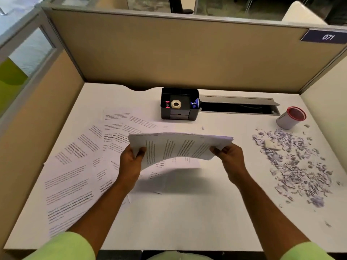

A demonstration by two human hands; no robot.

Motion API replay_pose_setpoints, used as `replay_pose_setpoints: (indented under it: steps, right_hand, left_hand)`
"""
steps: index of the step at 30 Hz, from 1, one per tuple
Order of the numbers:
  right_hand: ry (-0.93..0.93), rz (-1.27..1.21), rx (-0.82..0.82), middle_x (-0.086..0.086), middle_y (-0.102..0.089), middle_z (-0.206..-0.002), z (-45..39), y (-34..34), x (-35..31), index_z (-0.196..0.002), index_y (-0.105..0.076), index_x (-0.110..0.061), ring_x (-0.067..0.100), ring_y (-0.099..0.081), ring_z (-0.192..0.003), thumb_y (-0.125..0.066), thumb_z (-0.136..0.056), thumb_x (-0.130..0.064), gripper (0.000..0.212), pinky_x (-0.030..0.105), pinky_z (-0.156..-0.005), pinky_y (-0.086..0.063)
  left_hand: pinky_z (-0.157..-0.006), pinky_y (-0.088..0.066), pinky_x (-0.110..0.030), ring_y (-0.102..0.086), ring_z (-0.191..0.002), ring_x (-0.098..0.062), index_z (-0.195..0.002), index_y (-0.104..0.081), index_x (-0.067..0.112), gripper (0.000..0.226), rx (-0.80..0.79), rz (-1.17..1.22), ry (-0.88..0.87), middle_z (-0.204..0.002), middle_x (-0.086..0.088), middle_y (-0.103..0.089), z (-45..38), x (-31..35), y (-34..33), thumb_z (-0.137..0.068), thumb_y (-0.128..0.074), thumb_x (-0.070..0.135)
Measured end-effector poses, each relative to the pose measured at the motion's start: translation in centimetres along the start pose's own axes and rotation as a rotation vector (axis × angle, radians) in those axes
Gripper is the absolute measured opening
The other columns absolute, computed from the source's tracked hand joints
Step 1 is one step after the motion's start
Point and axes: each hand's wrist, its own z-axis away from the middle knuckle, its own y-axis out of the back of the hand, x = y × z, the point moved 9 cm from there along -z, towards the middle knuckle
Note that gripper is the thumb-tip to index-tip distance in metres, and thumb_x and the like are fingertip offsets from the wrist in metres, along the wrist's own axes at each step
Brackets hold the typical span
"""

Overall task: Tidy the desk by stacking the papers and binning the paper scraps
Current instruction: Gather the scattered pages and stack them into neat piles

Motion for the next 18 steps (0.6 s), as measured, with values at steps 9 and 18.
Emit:
replay_pose_setpoints:
  steps: [9, 18]
  right_hand:
    - [-0.147, 0.045, 0.0, 0.001, -0.078, -0.101, 3.1, -1.0, 7.4, -0.11, -0.072, -0.017, 0.023, -0.073, -0.097, -0.072, -0.094, -0.007, 0.019, 0.022, -0.071, -0.057]
    - [-0.079, -0.093, 0.055, 0.007, -0.073, -0.114, 2.7, -0.3, 6.1, -0.121, -0.065, -0.016, 0.022, -0.07, -0.106, -0.077, -0.087, 0.0, 0.04, 0.039, -0.087, -0.061]
  left_hand:
    - [-0.076, -0.06, -0.029, -0.063, -0.111, -0.021, -0.118, -0.057, 0.032, 0.031, -0.059, -0.036, 0.093, -0.116, -0.001, -0.067, 1.6, -6.8, 0.3, -0.092, -0.064, 0.016]
    - [-0.075, -0.053, -0.012, -0.061, -0.109, -0.013, -0.113, -0.052, 0.022, 0.028, -0.074, -0.07, -0.011, -0.113, 0.004, -0.063, 1.7, -4.8, -1.4, -0.093, -0.062, 0.006]
